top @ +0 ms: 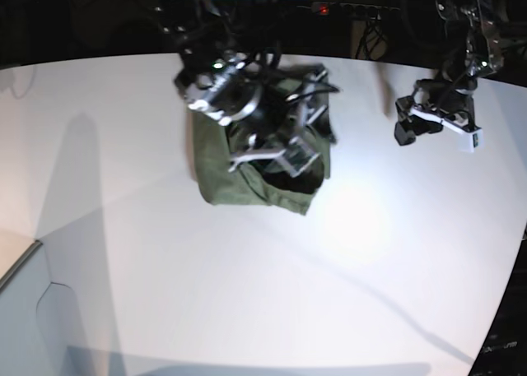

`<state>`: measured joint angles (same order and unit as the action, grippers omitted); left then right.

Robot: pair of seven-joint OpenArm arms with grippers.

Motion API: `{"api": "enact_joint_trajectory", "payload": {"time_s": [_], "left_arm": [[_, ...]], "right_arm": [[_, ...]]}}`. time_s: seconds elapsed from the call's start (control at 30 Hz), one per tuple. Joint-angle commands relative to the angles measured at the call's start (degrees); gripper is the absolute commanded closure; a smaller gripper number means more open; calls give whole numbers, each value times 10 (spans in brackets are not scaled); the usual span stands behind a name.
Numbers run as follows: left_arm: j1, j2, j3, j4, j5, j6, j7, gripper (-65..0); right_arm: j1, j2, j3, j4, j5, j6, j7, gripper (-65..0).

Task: Layout the t-shirt on the table in an organized manner, then fold the t-shirt properly
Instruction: 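Lower the folded bundle and press it flat with the right gripper, then grasp the bundle's sides with both grippers and square it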

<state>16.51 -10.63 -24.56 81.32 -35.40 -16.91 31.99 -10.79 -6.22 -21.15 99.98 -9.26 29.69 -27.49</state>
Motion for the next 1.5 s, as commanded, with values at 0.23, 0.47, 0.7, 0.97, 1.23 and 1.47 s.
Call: {"api": "enact_joint_trajectory", "payload": {"time_s": [0.23, 0.47, 0.7, 0.97, 1.23, 1.47], "left_arm": [[-1, -2, 1, 12, -9, -5, -10, -438], [1, -3, -2, 12, -9, -5, -10, -438], [2, -6, -3, 12, -9, -5, -10, -438], [10, -7, -3, 11, -9, -5, -11, -438], [10, -7, -3, 11, -9, -5, -11, -438], [10, -7, -3, 11, -9, -5, -11, -438]], "right_arm": [[-34, 2, 116, 72, 4, 0, 13, -375], [-74, 10, 77, 71, 5, 0, 13, -387], [-70, 6, 60, 12, 5, 0, 13, -390], [-53, 6, 48, -38, 5, 0, 16, -306], [-58, 10, 6, -36, 5, 0, 13, 0], [-88, 20, -40, 13, 5, 0, 14, 0]]}}
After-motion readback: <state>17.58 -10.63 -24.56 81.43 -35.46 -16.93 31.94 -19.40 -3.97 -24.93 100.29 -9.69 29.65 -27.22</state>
